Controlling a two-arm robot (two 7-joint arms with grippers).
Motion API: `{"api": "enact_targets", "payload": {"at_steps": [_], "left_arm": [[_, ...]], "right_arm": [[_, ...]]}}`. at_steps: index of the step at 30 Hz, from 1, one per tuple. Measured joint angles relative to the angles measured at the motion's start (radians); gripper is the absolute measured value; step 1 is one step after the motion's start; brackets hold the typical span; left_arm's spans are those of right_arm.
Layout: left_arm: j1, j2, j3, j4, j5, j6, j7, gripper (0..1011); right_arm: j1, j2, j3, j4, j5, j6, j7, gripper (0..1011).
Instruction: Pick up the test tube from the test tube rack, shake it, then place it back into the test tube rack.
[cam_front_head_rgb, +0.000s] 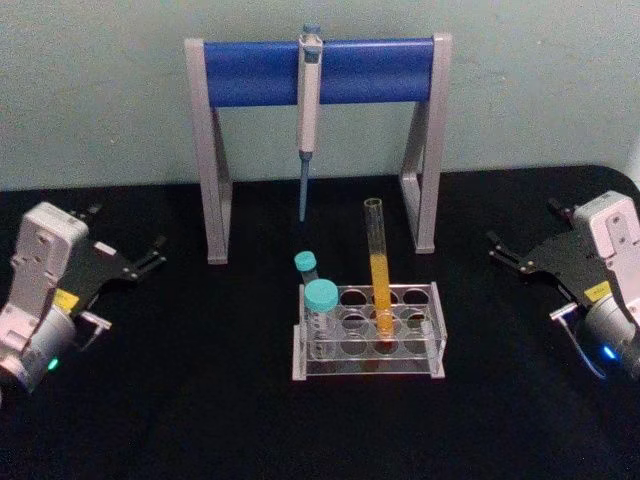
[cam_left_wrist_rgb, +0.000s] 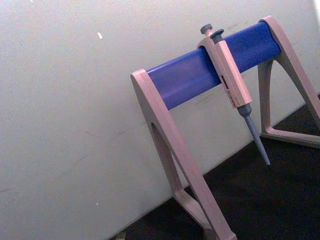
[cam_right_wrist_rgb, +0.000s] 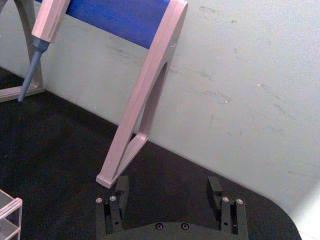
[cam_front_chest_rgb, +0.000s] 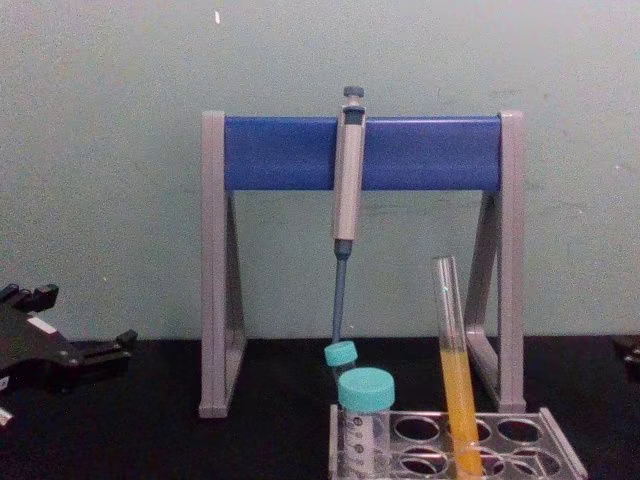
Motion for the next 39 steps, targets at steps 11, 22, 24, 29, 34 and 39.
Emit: {"api": "enact_targets", "payload": {"at_steps": [11, 22, 24, 29, 34, 39], "left_arm": [[0.000, 0.000, 0.000, 0.000, 0.000, 0.000, 0.000, 1001], [0.000, 0.000, 0.000, 0.000, 0.000, 0.000, 0.000, 1002], [0.000, 0.000, 0.000, 0.000, 0.000, 0.000, 0.000, 1001], [0.000, 0.000, 0.000, 0.000, 0.000, 0.000, 0.000, 1001], [0.000, 0.000, 0.000, 0.000, 0.000, 0.000, 0.000, 1001], [0.000, 0.000, 0.000, 0.000, 0.000, 0.000, 0.000, 1001]], "right_arm": [[0.000, 0.000, 0.000, 0.000, 0.000, 0.000, 0.000, 1000], [0.000, 0.000, 0.000, 0.000, 0.000, 0.000, 0.000, 1000], [0.000, 0.000, 0.000, 0.000, 0.000, 0.000, 0.000, 1000], [0.000, 0.000, 0.000, 0.000, 0.000, 0.000, 0.000, 1000], [0.000, 0.000, 0.000, 0.000, 0.000, 0.000, 0.000, 1000], [0.000, 0.000, 0.000, 0.000, 0.000, 0.000, 0.000, 1000]]}}
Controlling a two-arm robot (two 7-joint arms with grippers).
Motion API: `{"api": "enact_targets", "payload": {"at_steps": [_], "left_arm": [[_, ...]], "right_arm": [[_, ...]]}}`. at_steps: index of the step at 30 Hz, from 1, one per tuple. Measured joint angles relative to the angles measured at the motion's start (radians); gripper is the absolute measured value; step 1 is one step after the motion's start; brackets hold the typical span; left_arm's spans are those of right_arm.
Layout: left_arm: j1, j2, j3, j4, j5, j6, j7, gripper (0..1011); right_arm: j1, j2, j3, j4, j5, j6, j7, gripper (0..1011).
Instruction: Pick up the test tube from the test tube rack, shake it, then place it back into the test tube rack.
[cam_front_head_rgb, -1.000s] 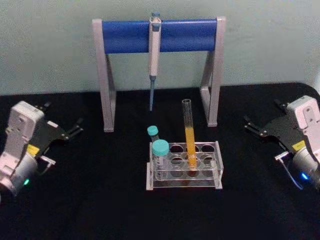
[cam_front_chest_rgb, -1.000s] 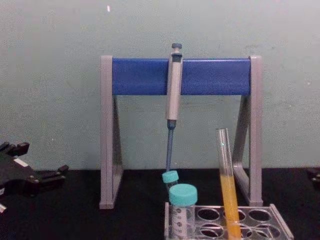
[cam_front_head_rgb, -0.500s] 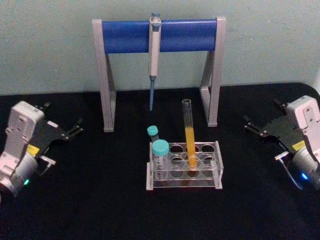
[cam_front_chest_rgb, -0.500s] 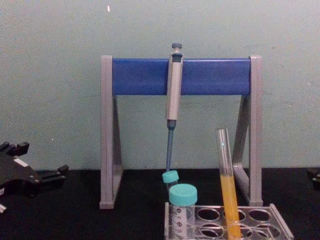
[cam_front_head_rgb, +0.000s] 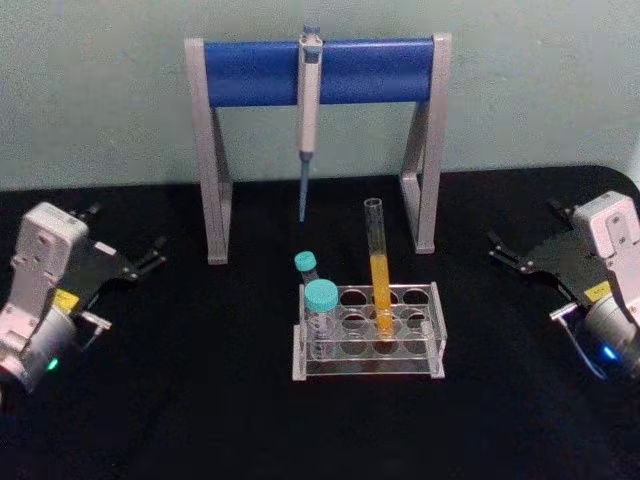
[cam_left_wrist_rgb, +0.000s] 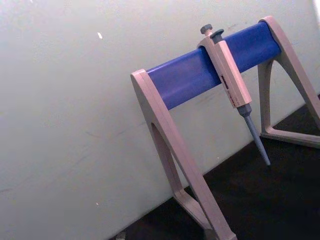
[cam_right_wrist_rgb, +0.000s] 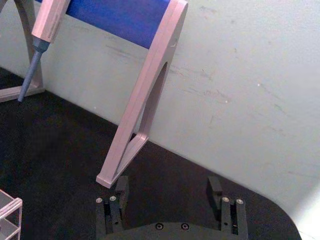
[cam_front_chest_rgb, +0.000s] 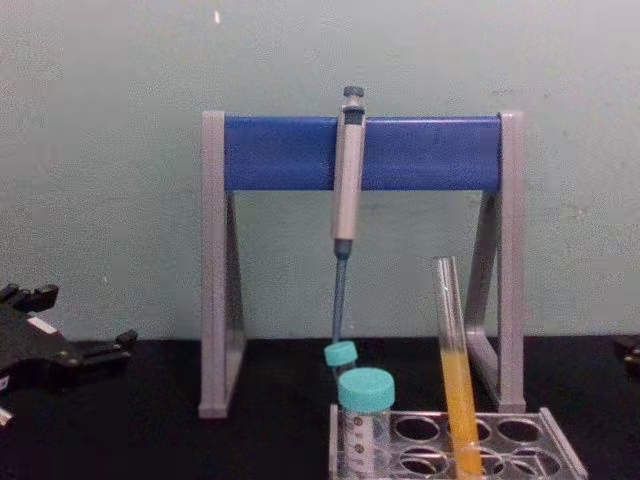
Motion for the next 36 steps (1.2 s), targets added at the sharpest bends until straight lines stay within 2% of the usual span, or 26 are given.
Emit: {"api": "enact_targets", "payload": {"at_steps": [36], "left_arm": [[0.000, 0.000, 0.000, 0.000, 0.000, 0.000, 0.000, 1002]], "right_arm": [[0.000, 0.000, 0.000, 0.000, 0.000, 0.000, 0.000, 1000]]}}
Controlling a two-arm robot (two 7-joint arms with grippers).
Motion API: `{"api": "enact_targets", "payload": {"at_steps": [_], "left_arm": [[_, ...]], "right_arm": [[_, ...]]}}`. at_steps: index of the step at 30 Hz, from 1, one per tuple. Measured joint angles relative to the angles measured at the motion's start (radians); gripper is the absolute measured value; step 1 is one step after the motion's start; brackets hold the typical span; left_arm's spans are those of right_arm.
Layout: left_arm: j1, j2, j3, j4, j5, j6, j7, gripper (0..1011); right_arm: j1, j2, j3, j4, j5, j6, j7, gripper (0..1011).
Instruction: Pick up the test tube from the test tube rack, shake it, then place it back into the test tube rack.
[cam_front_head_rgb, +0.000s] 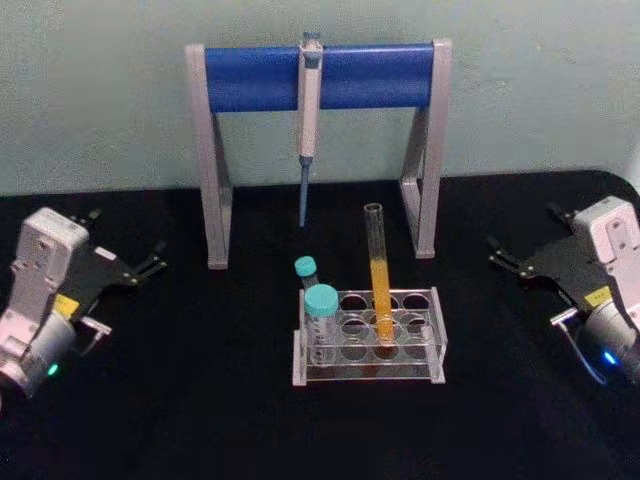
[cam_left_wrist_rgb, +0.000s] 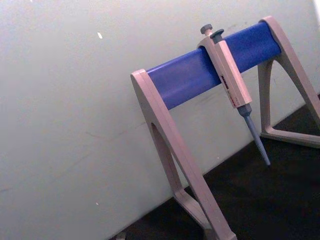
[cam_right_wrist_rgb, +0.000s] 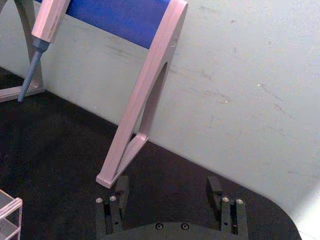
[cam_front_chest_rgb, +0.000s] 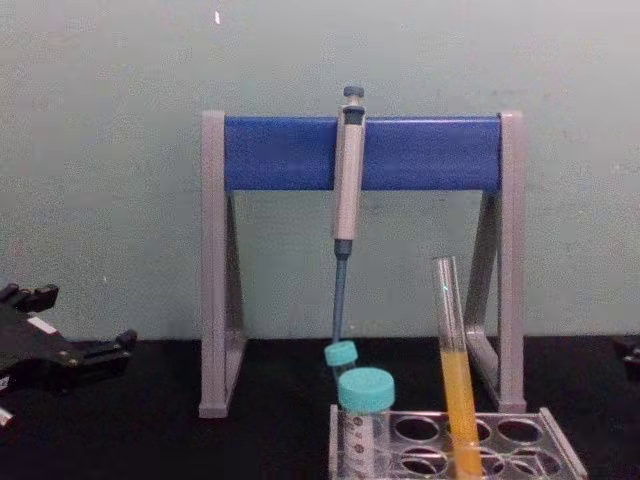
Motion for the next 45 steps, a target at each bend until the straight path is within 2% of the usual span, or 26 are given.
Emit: {"api": "enact_targets", "payload": {"at_steps": [12, 22, 28, 35, 39, 42, 45], "left_arm": [[0.000, 0.000, 0.000, 0.000, 0.000, 0.000, 0.000, 1001], [0.000, 0.000, 0.000, 0.000, 0.000, 0.000, 0.000, 1001], [0.000, 0.000, 0.000, 0.000, 0.000, 0.000, 0.000, 1001], [0.000, 0.000, 0.000, 0.000, 0.000, 0.000, 0.000, 1001], [0.000, 0.000, 0.000, 0.000, 0.000, 0.000, 0.000, 1001], [0.000, 0.000, 0.000, 0.000, 0.000, 0.000, 0.000, 1002], [0.000, 0.000, 0.000, 0.000, 0.000, 0.000, 0.000, 1001]], "right_arm": [[0.000, 0.000, 0.000, 0.000, 0.000, 0.000, 0.000, 1000], [-0.026, 0.008, 0.028, -0.038, 0.004, 0.011, 0.048, 1000], [-0.069, 0.034, 0.055, -0.106, 0.056, 0.040, 0.116, 1000], [-0.124, 0.060, 0.087, -0.193, 0.145, 0.088, 0.215, 1000], [-0.136, 0.061, 0.092, -0.215, 0.181, 0.107, 0.260, 1000], [-0.141, 0.057, 0.094, -0.235, 0.224, 0.138, 0.315, 1000], [-0.136, 0.051, 0.090, -0.243, 0.244, 0.167, 0.353, 1000]]}}
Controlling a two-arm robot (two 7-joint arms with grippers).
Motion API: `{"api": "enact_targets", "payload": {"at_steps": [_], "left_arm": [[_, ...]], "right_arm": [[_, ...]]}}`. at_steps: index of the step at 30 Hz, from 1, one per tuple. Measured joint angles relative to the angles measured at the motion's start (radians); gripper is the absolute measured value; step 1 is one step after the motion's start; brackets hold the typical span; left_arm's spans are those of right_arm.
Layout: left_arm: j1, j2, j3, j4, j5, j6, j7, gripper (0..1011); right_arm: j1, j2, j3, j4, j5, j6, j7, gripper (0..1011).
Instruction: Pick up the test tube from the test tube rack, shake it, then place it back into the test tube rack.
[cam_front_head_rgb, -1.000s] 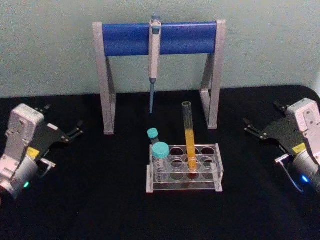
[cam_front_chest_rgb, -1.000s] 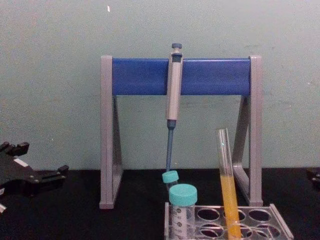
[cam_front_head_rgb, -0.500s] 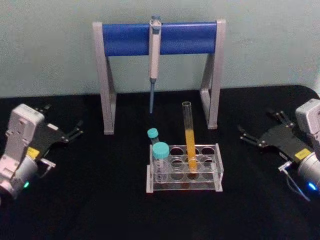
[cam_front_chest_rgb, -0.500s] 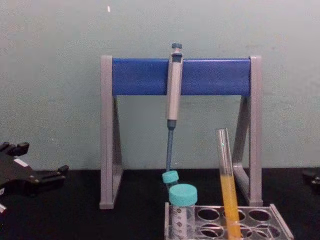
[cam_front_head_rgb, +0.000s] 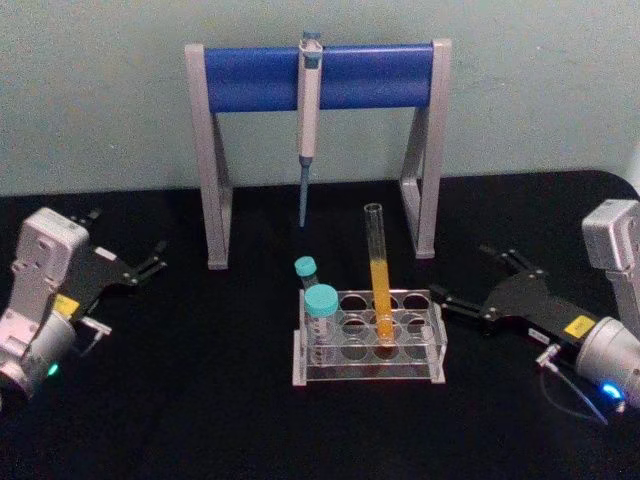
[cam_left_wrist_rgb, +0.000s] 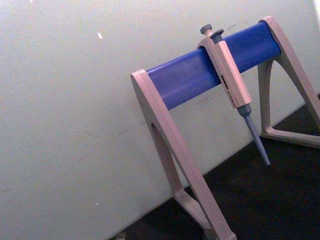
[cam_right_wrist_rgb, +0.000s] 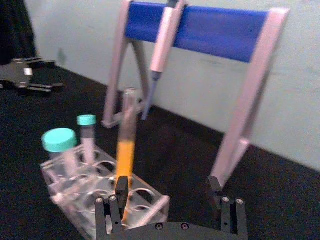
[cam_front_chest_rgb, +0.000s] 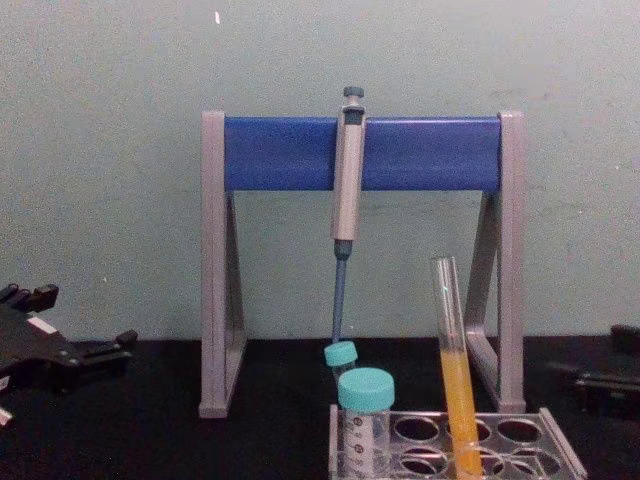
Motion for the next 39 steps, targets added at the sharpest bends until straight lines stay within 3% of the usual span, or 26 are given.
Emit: {"api": "enact_targets", "payload": {"at_steps": [8, 13, 24, 39], "left_arm": [[0.000, 0.000, 0.000, 0.000, 0.000, 0.000, 0.000, 1001], [0.000, 0.000, 0.000, 0.000, 0.000, 0.000, 0.000, 1001], [0.000, 0.000, 0.000, 0.000, 0.000, 0.000, 0.000, 1001], [0.000, 0.000, 0.000, 0.000, 0.000, 0.000, 0.000, 1001]], "right_arm": [[0.055, -0.025, -0.029, 0.004, 0.014, 0.087, 0.074, 1000], [0.106, -0.051, -0.057, 0.024, -0.013, 0.125, 0.107, 1000], [0.211, -0.132, -0.097, 0.108, -0.054, 0.167, 0.121, 1000], [0.263, -0.188, -0.116, 0.188, -0.072, 0.209, 0.120, 1000]]}}
